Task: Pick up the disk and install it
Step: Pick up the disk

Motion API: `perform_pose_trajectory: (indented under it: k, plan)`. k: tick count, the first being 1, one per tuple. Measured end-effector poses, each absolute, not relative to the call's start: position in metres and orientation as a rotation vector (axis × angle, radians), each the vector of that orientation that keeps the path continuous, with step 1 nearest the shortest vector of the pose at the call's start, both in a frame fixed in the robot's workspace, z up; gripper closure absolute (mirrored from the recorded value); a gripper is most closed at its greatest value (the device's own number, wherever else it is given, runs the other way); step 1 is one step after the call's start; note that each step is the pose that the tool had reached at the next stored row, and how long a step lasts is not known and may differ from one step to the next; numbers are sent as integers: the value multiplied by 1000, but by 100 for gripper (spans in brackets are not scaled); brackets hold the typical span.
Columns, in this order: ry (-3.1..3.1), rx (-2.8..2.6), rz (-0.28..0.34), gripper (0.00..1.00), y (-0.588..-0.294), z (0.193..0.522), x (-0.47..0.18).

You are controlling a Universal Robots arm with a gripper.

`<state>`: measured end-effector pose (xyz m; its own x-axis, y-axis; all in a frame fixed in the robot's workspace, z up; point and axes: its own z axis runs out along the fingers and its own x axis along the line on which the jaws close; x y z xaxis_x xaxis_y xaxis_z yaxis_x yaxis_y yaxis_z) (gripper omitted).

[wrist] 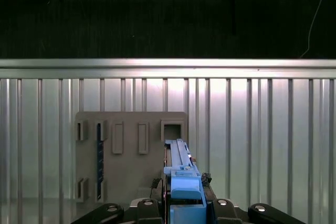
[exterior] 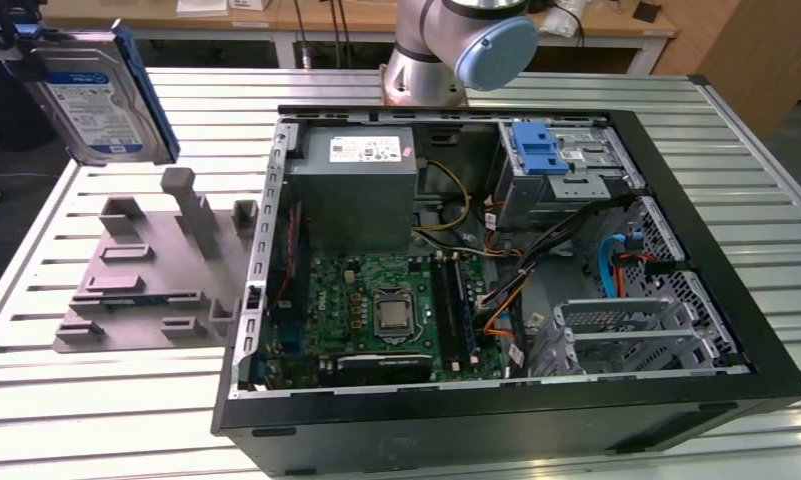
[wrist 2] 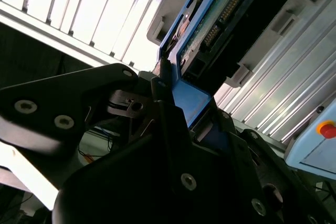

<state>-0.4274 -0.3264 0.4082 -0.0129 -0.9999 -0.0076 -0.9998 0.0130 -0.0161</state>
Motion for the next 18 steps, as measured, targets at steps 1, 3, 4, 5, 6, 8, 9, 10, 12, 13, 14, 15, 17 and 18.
perform_pose_trajectory:
  k: [1, 3, 4, 5, 6, 8, 9, 10, 12, 13, 14, 15, 17, 18]
  plan:
    - [2224, -2195, -9, 63, -326, 409, -427]
    - [2224, -2195, -9, 63, -326, 410, -427]
    - [2224, -2195, -9, 63, -326, 411, -427]
    - [2224, -2195, -9, 63, -326, 411, -427]
    - [2224, -2195, -9, 63, -326, 412, -427]
    - [2224, -2195, -10, 63, -326, 413, -427]
    - [2224, -2195, -9, 63, -326, 414, -427]
    - [2224, -2195, -9, 63, -326, 415, -427]
    - [2224, -2195, -9, 63, -326, 416, -427]
    - [2224, -2195, -9, 63, -326, 416, -427]
    - [2224, -2195, -9, 63, -326, 417, -427]
    - [2224, -2195, -9, 63, -326, 418, -427]
    - [2224, -2195, -9, 63, -326, 419, -427]
    - [2224, -2195, -9, 63, -326, 420, -427]
